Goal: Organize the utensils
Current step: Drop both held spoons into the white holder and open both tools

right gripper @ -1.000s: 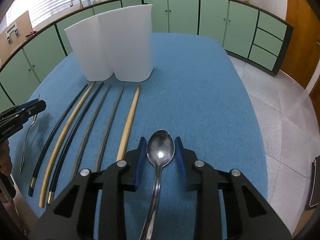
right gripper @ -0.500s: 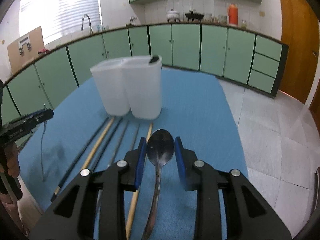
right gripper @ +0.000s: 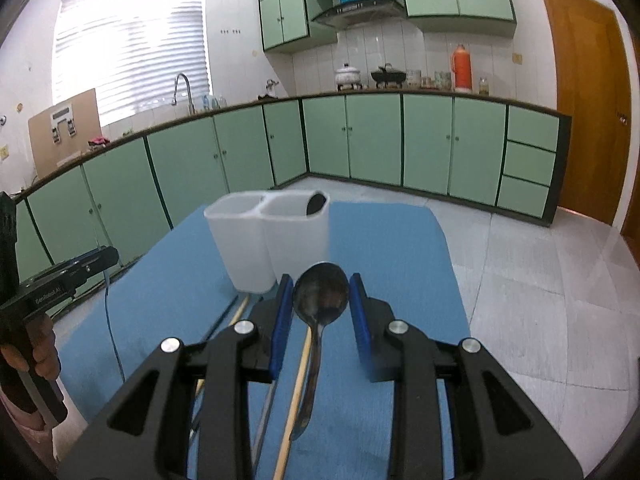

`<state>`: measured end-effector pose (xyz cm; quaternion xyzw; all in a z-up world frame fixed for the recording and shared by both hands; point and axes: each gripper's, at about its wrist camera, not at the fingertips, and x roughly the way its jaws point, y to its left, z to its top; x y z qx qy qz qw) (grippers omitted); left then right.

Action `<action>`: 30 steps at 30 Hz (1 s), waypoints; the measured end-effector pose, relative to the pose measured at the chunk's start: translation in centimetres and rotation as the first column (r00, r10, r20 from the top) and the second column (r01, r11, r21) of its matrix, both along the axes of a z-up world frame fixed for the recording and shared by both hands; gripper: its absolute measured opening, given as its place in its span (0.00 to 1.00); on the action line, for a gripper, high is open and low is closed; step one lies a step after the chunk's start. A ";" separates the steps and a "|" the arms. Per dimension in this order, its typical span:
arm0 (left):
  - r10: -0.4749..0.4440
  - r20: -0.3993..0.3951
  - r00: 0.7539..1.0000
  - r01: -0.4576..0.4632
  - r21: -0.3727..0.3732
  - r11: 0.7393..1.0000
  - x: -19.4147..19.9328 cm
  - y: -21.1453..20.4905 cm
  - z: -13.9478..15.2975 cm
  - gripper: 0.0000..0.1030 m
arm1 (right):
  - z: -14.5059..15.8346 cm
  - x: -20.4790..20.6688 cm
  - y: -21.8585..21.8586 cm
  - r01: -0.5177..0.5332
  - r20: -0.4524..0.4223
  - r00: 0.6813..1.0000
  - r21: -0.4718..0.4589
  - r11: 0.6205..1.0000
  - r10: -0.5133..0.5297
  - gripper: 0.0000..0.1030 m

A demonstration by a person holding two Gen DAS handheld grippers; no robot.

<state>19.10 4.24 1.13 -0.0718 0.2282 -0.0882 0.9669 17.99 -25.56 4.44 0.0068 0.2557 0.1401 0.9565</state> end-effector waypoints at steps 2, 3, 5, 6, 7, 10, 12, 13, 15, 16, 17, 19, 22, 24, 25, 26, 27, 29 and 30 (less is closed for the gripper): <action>0.000 0.019 1.000 0.000 -0.001 1.000 0.0 -0.1 0.6 0.34 | 0.8 0.3 0.1 0.000 0.022 1.000 0.000 1.000 0.000 0.27; -0.001 0.033 0.999 0.001 -0.002 1.000 0.1 -0.2 1.0 0.34 | 1.0 0.5 0.1 0.000 0.029 1.000 0.000 1.000 0.000 0.27; -0.001 0.055 0.999 0.001 -0.007 1.000 0.3 -0.3 1.9 0.34 | 1.8 0.9 0.2 -0.004 0.051 0.999 0.001 1.000 0.004 0.27; -0.002 0.064 0.998 0.002 -0.009 1.000 0.5 -0.3 2.2 0.34 | 2.1 1.0 0.2 -0.007 0.059 0.998 0.002 1.000 0.006 0.27; -0.004 0.079 0.997 0.005 -0.010 1.000 0.7 -0.5 2.7 0.34 | 2.5 1.3 0.3 -0.011 0.072 0.997 0.004 1.000 0.011 0.27; -0.006 0.118 0.993 0.007 -0.007 1.000 1.6 -0.9 4.1 0.34 | 3.7 2.2 1.2 -0.017 0.103 0.995 0.006 1.000 0.016 0.27; -0.013 0.152 0.988 0.014 -0.005 1.000 2.5 -1.3 5.2 0.34 | 4.7 3.2 1.5 -0.018 0.129 0.992 0.009 1.000 0.016 0.27; -0.017 0.166 0.986 0.018 -0.007 1.000 3.2 -1.5 5.8 0.34 | 5.2 3.9 1.7 -0.020 0.141 0.990 0.016 1.000 0.017 0.27; -0.019 0.197 0.980 0.022 -0.010 1.000 4.7 -2.1 7.1 0.34 | 6.2 5.3 1.9 -0.011 0.164 0.986 0.028 1.000 0.006 0.27; -0.019 0.214 0.977 0.022 -0.012 1.000 5.4 -2.4 7.7 0.34 | 6.7 6.1 2.0 -0.002 0.181 0.984 0.038 0.999 -0.005 0.27; -0.018 0.235 0.972 0.022 -0.017 1.000 6.2 -2.7 8.4 0.34 | 7.0 6.8 2.1 0.002 0.190 0.982 0.046 0.999 -0.010 0.27; -0.014 0.270 0.963 0.022 -0.027 0.999 7.7 -3.3 9.3 0.34 | 7.8 8.7 2.4 0.025 0.218 0.975 0.060 0.998 -0.038 0.27; 0.007 0.317 0.948 0.002 -0.030 1.000 10.0 -4.2 10.1 0.34 | 7.9 11.3 2.8 0.066 0.241 0.967 0.064 0.996 -0.080 0.27; 0.025 0.341 0.940 -0.014 -0.034 0.999 11.4 -4.7 10.0 0.34 | 7.4 13.3 3.1 0.085 0.241 0.965 0.072 0.994 -0.100 0.27; 0.035 0.346 0.938 -0.023 -0.039 0.999 12.4 -4.9 9.8 0.34 | 7.0 14.3 3.3 0.100 0.239 0.964 0.071 0.992 -0.115 0.27; 0.041 0.346 0.937 -0.029 -0.042 0.999 13.0 -5.1 9.6 0.34 | 6.5 15.4 3.4 0.112 0.234 0.964 0.072 0.991 -0.126 0.27; 0.045 0.341 0.939 -0.031 -0.046 0.998 14.0 -5.3 9.3 0.34 | 6.0 16.2 3.5 0.117 0.227 0.965 0.074 0.990 -0.131 0.27; 0.047 0.311 0.949 -0.033 -0.050 0.998 16.0 -5.7 8.3 0.34 | 4.9 17.5 3.8 0.114 0.207 0.970 0.079 0.990 -0.128 0.27; 0.049 0.298 0.953 -0.035 -0.051 0.998 16.6 -5.8 7.8 0.34 | 4.3 17.9 4.0 0.115 0.201 0.971 0.076 0.991 -0.128 0.27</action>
